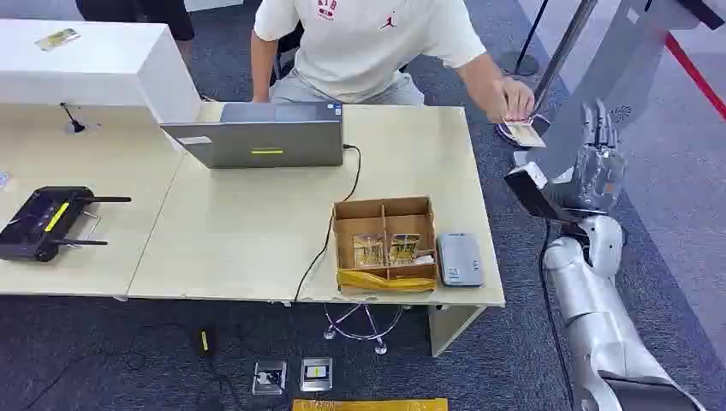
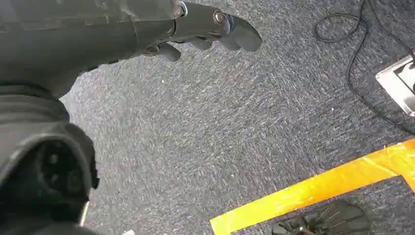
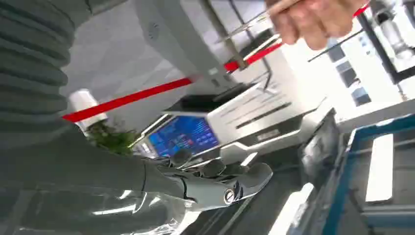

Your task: Pass the card to the sensor for recognition and then transmit it.

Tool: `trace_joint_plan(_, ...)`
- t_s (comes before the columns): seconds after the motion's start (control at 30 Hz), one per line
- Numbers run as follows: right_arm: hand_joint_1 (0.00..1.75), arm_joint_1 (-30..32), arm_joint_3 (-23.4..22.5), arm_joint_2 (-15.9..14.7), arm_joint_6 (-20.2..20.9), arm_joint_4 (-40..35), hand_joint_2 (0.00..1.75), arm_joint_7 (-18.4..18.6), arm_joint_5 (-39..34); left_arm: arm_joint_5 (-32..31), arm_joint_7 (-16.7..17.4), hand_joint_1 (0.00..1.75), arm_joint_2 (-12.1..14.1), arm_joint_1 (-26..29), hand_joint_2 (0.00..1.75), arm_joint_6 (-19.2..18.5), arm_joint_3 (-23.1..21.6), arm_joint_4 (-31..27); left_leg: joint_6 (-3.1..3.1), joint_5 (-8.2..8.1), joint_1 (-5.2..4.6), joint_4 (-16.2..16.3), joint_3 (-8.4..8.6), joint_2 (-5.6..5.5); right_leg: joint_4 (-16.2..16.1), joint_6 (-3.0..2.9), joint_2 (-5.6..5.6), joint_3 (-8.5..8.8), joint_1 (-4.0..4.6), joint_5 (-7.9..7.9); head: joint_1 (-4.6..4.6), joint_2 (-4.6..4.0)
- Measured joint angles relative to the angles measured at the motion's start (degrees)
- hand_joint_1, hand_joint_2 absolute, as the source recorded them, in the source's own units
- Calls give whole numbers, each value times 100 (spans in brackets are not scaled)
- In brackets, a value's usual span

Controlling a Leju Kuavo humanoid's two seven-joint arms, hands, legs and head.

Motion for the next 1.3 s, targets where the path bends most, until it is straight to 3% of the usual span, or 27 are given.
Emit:
trace_joint_plan(0.13,2,-350,862,48,490,2,175,105,151,20,0,0,11,-19,0,-11,-11,0,0,0,1,1,7,8,-2,-1,9,-8,1,1,-4,0)
trace_joint_plan(0.17,70,-399,1005,59,536,2,175,116,155,24,0,0,11,-23,0,-11,-18,0,0,1,2,1,3,-6,-1,-1,-6,-6,2,0,0,0)
trace_joint_plan(0.2,152,-448,1134,70,565,9,175,123,151,28,0,0,11,-18,0,-6,-35,0,0,3,1,1,-1,-19,-1,-1,-16,-8,2,0,0,0)
trace_joint_plan(0.27,175,-579,1460,74,635,26,175,149,116,63,0,0,11,6,0,9,-42,0,-3,5,2,1,-2,-18,0,-1,-12,-10,2,0,-2,0)
trace_joint_plan(0.4,175,-671,1883,79,750,37,175,173,79,103,0,0,9,6,0,26,-46,0,-3,4,2,1,-1,-15,-1,-1,-6,-11,2,0,0,0)
trace_joint_plan(0.63,175,-758,2239,79,967,39,175,241,-44,146,0,0,9,36,0,66,-46,0,-4,3,1,1,-1,-13,-4,-1,-5,-11,1,0,0,0)
trace_joint_plan(0.67,157,-758,2272,77,967,39,175,245,-59,153,0,0,9,41,0,74,-46,0,-4,3,1,1,-1,-13,-4,-1,-5,-11,1,0,0,0)
trace_joint_plan(0.7,86,-765,2300,72,967,37,175,258,-63,160,0,0,9,47,0,83,-46,0,-4,4,1,1,0,-13,-4,-1,-4,-11,1,0,-2,0)
trace_joint_plan(0.73,86,-770,2328,70,969,37,175,277,-65,162,0,0,9,50,0,90,-46,0,-4,3,1,1,0,-13,-4,-1,-3,-11,1,0,0,0)
trace_joint_plan(0.77,66,-770,2359,68,971,37,175,306,-72,164,0,0,9,51,0,96,-46,0,-4,4,1,1,1,-13,-4,-1,-3,-11,1,0,0,0)
trace_joint_plan(0.8,75,-768,2370,66,980,37,175,320,-74,164,0,0,9,52,0,101,-46,0,-4,4,1,1,1,-12,-4,-1,-2,-11,1,0,0,0)
trace_joint_plan(0.83,68,-765,2379,66,984,37,175,352,-79,166,0,0,9,52,0,103,-46,0,-4,4,1,1,2,-11,-4,-1,-2,-11,1,0,0,0)
trace_joint_plan(0.87,17,-766,2401,55,984,35,175,376,-89,177,0,0,9,54,0,105,-46,0,-4,4,1,1,2,-11,-4,-1,-2,-11,1,0,-2,0)
trace_joint_plan(0.9,0,-766,2425,46,984,35,175,405,-102,181,0,0,9,57,0,105,-48,0,-4,4,1,1,2,-11,-4,-1,-2,-11,1,0,-2,0)
trace_joint_plan(0.97,2,-757,2456,18,984,35,175,420,-116,188,0,0,9,67,0,107,-48,0,-4,4,1,1,2,-11,-4,-1,-2,-11,1,0,-2,0)
trace_joint_plan(1.0,23,-753,2456,9,984,33,175,429,-118,188,0,0,9,69,0,107,-48,0,-4,4,1,1,2,-11,-4,-1,-2,-12,1,0,0,0)
trace_joint_plan(1.03,23,-751,2458,2,982,31,175,444,-122,186,0,0,9,69,0,107,-48,0,-4,3,1,1,2,-11,-4,-1,-2,-12,1,0,-2,0)
trace_joint_plan(1.07,175,-751,2458,0,980,31,175,462,-122,188,0,0,9,69,0,107,-48,0,-4,3,1,2,2,-10,-4,-1,-1,-12,1,0,0,0)
trace_joint_plan(1.3,175,-700,2519,-81,1039,13,175,499,-197,186,0,0,9,69,0,107,-55,0,-4,3,1,2,1,-9,-4,-1,-2,-13,1,0,-2,0)
